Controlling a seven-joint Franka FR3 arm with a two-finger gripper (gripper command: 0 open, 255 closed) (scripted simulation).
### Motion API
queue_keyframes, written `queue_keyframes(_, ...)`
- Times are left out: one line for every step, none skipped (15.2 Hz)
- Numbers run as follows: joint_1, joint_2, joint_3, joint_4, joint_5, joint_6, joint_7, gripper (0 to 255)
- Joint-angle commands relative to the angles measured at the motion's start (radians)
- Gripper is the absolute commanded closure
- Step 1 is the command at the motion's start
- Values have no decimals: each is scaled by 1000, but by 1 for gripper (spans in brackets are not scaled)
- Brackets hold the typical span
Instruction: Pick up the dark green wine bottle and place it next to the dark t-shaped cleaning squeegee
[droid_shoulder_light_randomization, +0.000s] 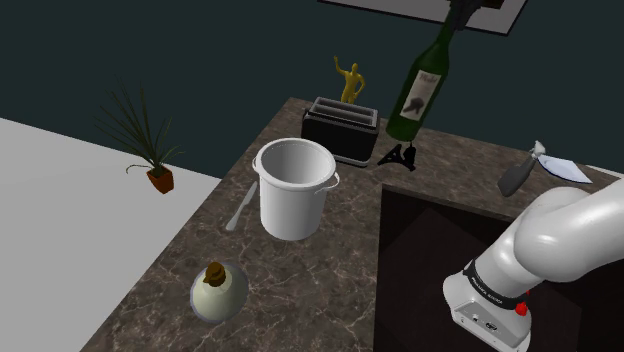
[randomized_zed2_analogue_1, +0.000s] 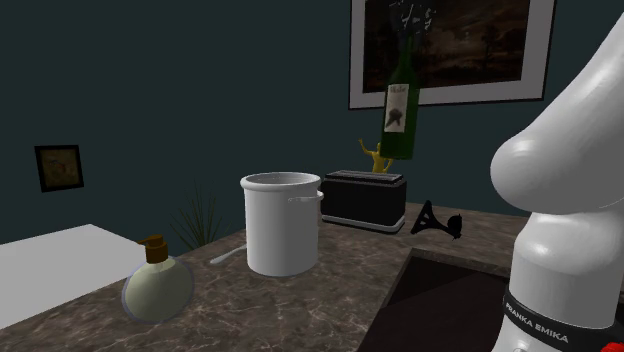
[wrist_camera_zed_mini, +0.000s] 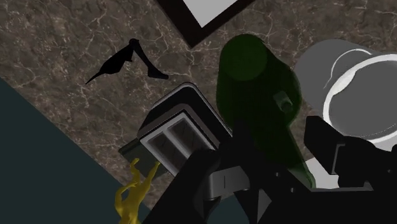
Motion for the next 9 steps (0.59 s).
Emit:
queue_keyframes(-9,35,-35,17,-6,22,-45,255)
queue_keyframes(-13,52,-53,23,-7,34,-67,255)
queue_keyframes(-18,70,-71,31,-8,46,-89,255)
queue_keyframes(-23,90,-88,39,-8,57,-110,255)
queue_keyframes(-28,110,-105,49,-7,68,-132,255)
queue_keyframes(-33,131,-123,61,-5,79,-154,255)
queue_keyframes(-38,154,-140,74,-2,89,-176,255)
queue_keyframes(-44,177,-157,88,3,98,-199,255)
queue_keyframes(-50,202,-174,104,8,107,-221,255)
